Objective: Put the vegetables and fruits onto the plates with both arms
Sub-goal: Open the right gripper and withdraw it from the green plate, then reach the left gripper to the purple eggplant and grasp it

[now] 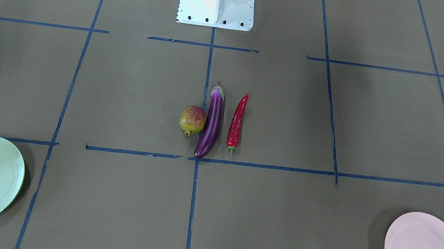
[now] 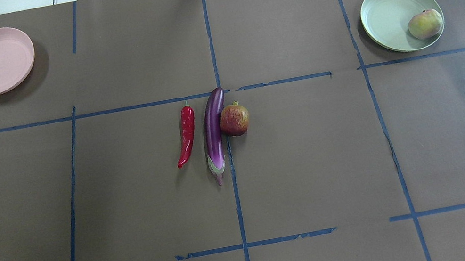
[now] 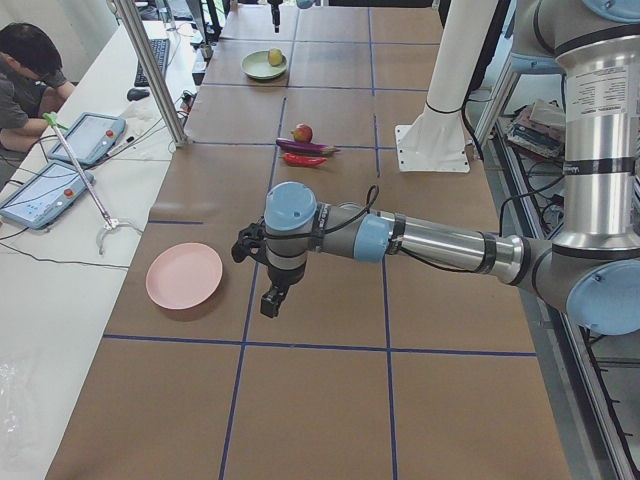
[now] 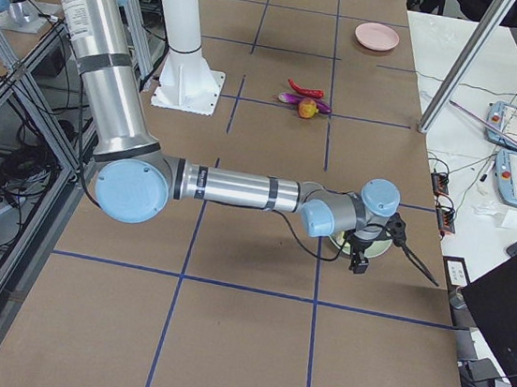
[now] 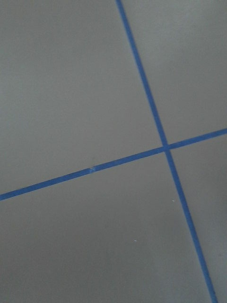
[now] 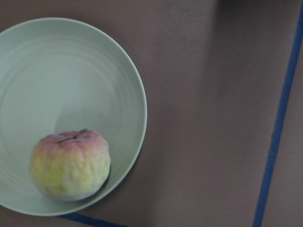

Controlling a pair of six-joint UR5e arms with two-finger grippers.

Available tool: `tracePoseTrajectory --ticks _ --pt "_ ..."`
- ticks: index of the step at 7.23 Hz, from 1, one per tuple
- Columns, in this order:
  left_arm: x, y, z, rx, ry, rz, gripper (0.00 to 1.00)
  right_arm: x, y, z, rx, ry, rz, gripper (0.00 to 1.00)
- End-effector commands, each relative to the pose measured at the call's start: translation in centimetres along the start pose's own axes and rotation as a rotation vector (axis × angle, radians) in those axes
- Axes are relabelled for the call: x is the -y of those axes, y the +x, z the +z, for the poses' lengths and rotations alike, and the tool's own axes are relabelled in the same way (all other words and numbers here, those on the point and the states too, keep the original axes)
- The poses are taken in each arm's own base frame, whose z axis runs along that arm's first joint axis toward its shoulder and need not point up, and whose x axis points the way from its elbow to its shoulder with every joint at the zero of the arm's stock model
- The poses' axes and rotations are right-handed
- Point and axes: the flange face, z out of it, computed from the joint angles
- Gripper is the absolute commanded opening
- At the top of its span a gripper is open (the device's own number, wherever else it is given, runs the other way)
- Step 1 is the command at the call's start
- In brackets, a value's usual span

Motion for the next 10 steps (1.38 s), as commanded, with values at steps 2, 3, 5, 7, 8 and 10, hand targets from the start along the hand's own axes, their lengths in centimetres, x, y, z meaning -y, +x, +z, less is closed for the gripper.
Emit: tracePoseTrajectory --ticks 2,3,5,7,8,10 --pt "8.9 9.7 1.7 -0.094 0.013 -0.209 1.00 -12.1 3.5 -4.1 -0.009 0.004 0.098 1.00" --pt "11.9 15.5 3.5 -0.126 -0.013 -0.153 1.00 -14.3 2.4 -5.3 -0.015 0.001 0.108 1.00" --pt "16.9 31.2 7.4 -0.231 -0.090 -0.123 1.00 -15.0 1.8 -6.0 -0.021 0.008 0.107 1.00" --pt "19.6 43.5 11.0 -0.195 -0.112 -0.205 1.00 -15.1 1.8 -6.0 -0.022 0.009 0.107 1.00" --pt "21.2 48.2 12.7 -0.201 -0.146 -0.267 1.00 -15.4 2.0 -5.8 -0.024 0.005 0.112 1.00" --pt "22.5 57.9 14.2 -0.179 -0.144 -0.422 1.00 -15.8 2.0 -5.9 -0.025 0.006 0.113 1.00"
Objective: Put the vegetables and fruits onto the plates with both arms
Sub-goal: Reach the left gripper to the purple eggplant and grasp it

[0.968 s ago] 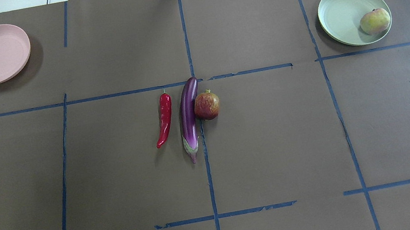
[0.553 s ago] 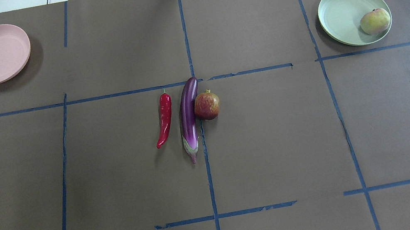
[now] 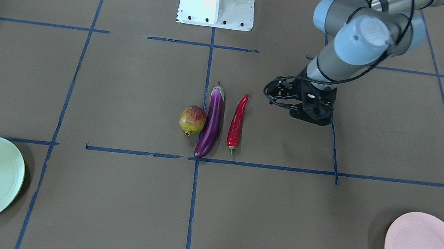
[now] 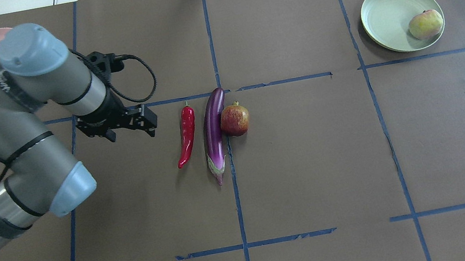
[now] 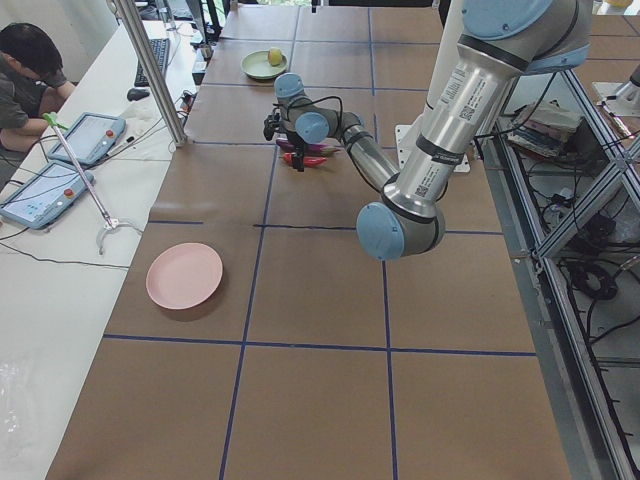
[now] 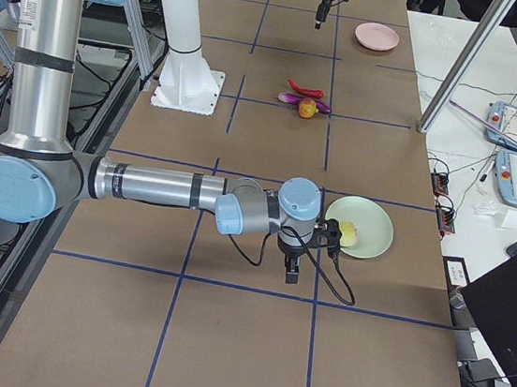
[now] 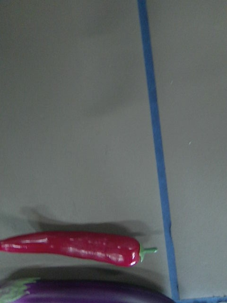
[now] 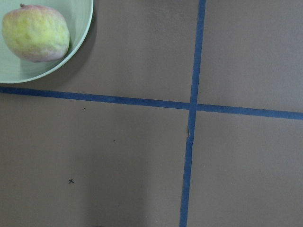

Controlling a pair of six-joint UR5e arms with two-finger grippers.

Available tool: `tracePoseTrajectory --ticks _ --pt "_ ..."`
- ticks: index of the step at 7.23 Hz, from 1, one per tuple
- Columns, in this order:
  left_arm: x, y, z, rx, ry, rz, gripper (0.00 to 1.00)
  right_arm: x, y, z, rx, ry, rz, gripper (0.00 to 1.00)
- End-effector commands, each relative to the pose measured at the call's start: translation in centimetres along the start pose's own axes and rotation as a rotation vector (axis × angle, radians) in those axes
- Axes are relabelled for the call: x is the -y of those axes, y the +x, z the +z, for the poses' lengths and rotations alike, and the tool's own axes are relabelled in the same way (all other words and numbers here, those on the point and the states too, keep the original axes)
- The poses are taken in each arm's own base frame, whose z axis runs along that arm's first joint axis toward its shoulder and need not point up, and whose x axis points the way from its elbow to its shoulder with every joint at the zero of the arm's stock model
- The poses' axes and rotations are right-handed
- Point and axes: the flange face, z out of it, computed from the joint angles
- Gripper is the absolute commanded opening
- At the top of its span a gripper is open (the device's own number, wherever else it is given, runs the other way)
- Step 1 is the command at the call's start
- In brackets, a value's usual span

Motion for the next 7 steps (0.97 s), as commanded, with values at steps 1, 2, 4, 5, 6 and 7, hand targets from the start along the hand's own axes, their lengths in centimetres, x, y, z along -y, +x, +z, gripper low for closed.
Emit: tracePoseTrajectory --ticks 1,2,4,5,6,7 --pt "-3.9 10.9 5.2 0.047 0.086 -0.099 1.00 -0.4 0.1 0.0 -0.001 -0.002 0.002 1.00" --pt "-3.9 14.2 7.3 0.071 0.089 -0.106 1.00 -0.4 0.1 0.0 -0.001 -0.002 0.002 1.00" --pt "-5.7 16.3 10.8 0.115 0.110 -0.109 0.89 -0.5 0.1 0.1 0.002 -0.003 0.003 1.00" --pt "-5.6 16.0 11.3 0.123 0.107 -0.111 0.84 -0.5 0.1 0.1 0.002 -0.003 0.003 1.00" --pt "-5.3 15.6 12.2 0.140 0.102 -0.112 0.84 -0.5 0.0 0.0 0.003 -0.002 0.001 1.00" --pt "-5.3 15.5 12.3 0.142 0.103 -0.110 0.75 -0.5 0.0 0.0 0.003 -0.002 0.001 1.00"
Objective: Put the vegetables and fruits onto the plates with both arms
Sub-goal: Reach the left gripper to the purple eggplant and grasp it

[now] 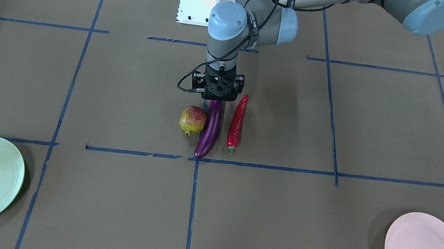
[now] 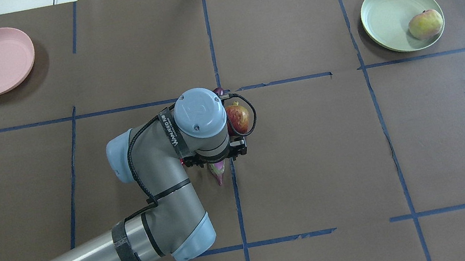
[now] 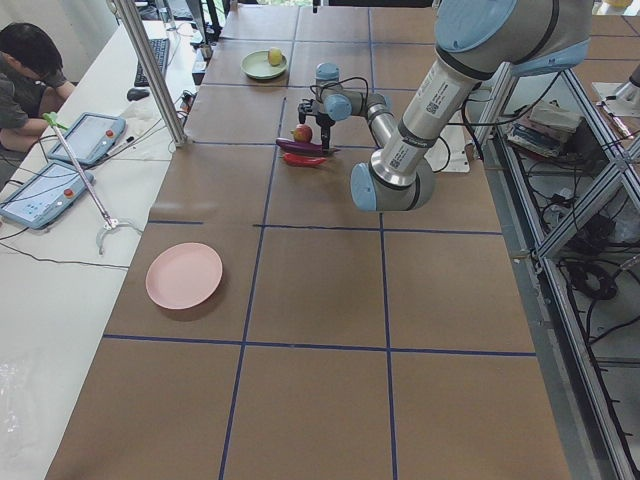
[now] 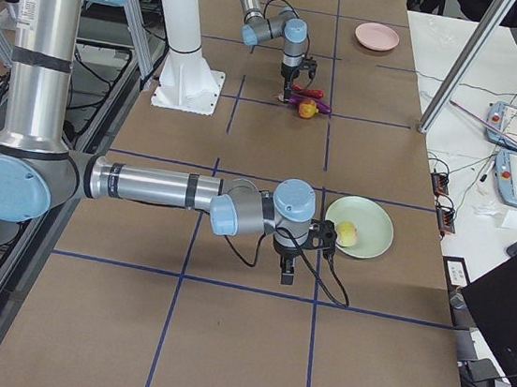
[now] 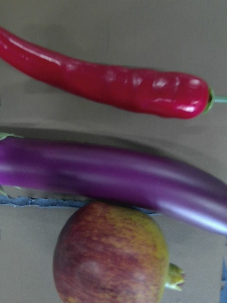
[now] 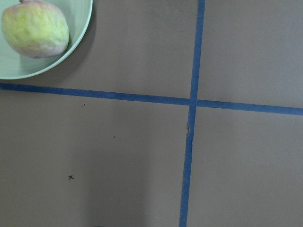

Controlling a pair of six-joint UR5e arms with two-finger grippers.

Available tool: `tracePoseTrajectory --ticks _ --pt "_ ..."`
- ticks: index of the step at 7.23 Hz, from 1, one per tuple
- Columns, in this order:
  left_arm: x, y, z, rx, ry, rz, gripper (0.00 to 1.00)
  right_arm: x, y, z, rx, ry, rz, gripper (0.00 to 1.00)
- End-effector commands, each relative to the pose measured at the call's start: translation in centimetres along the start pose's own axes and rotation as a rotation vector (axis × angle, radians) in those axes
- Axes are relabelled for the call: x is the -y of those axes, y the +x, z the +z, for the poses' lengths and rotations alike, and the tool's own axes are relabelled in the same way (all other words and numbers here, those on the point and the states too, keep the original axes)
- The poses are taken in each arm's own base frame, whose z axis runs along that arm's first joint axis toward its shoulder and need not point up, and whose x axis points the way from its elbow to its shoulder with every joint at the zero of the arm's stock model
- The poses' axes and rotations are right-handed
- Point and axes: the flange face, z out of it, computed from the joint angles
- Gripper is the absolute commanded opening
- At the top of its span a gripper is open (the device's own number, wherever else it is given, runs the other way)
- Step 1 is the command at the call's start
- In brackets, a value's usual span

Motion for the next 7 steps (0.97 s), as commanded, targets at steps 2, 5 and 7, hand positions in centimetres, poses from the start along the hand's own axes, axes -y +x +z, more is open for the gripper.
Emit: tracePoseTrajectory --ticks 2,5,7 --pt "0.3 -0.2 0.2 0.012 0.002 -0.008 0.05 0.0 0.0 0.0 -0.001 0.000 0.000 1.00" --pt "5.3 -7.7 -7.7 -0.067 0.112 -0.123 0.02 0.0 0.1 0.0 -0.003 0.000 0.000 1.00" --pt "11.2 -15.0 -13.7 -0.094 0.222 -0.301 0.02 -0.1 0.1 0.1 -0.003 -0.001 0.001 1.00"
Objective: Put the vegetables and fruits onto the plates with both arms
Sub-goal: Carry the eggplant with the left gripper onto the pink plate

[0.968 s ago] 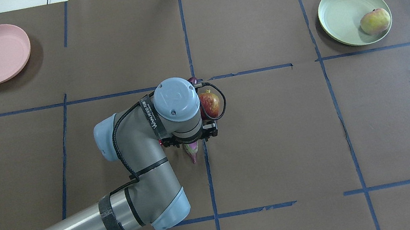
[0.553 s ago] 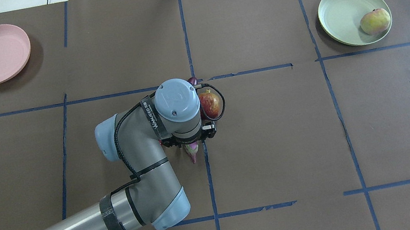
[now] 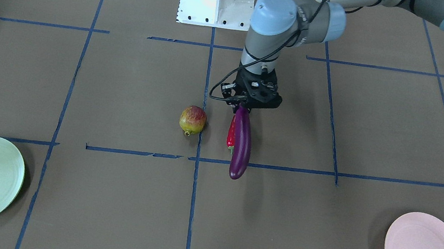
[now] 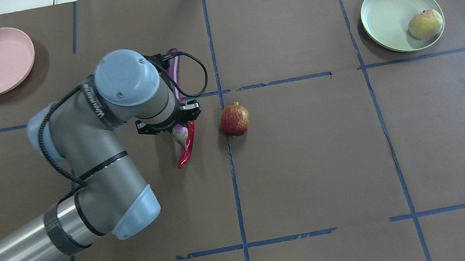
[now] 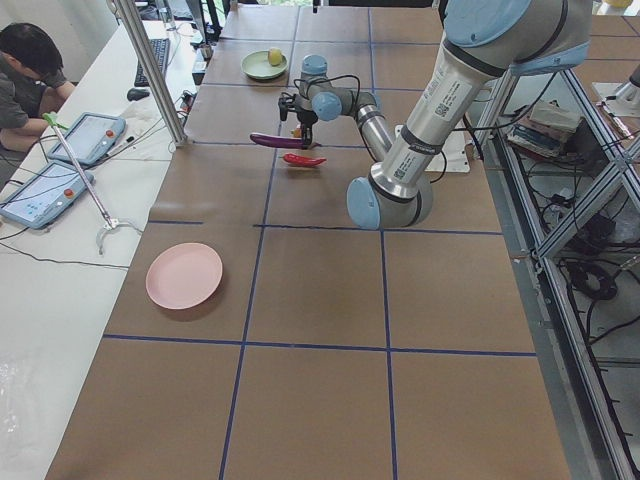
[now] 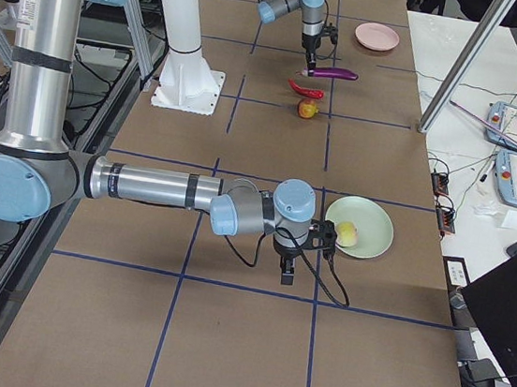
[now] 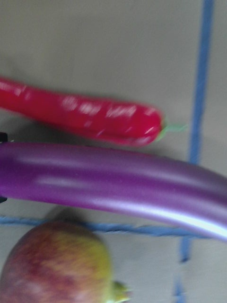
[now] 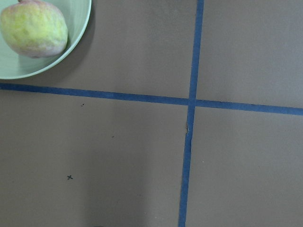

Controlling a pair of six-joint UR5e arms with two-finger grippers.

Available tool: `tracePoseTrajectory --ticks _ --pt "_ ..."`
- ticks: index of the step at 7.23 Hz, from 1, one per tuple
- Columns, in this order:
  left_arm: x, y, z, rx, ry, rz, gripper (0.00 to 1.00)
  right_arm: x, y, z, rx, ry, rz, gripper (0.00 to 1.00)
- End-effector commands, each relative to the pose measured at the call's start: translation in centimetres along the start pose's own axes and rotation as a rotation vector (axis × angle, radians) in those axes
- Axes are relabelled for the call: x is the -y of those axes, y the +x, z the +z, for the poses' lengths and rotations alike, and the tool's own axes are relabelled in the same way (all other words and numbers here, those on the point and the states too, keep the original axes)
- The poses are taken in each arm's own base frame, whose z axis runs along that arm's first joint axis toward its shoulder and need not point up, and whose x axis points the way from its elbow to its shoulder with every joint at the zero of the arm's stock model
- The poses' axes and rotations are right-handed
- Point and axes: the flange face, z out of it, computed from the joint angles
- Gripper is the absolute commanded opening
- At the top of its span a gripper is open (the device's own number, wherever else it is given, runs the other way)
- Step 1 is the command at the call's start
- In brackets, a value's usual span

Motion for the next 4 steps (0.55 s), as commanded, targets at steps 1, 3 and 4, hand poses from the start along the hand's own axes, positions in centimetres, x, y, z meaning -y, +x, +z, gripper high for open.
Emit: tracePoseTrajectory --ticks 1,3,4 --pt "10.3 -6.3 -4.5 0.008 0.105 -0.241 0.02 0.0 0.0 0.0 0.000 0.000 0.000 1.00" --pt "23.8 -17.6 -0.9 0.143 0.027 -0.277 0.02 -0.9 0.5 0.4 0.000 -0.008 0.006 1.00" --pt "28.2 -22.8 0.8 0.200 0.011 -0.245 0.02 -1.3 0.5 0.3 0.000 -0.008 0.006 1.00"
